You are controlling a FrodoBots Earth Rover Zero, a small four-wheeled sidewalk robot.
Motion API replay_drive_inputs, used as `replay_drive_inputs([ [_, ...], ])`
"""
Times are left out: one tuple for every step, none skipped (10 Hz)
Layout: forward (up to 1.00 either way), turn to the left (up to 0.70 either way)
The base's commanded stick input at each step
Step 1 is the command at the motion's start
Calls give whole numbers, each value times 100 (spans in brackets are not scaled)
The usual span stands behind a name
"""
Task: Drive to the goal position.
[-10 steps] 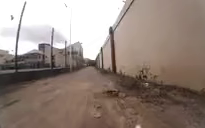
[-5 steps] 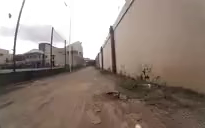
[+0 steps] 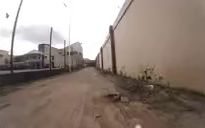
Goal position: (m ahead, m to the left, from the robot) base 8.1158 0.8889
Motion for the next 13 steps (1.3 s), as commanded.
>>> replay_drive_inputs([
  [30,0],
  [30,0],
  [30,0],
  [30,0],
  [30,0],
  [30,0],
  [30,0],
  [30,0],
  [30,0],
  [30,0],
  [30,0],
  [30,0],
  [30,0],
])
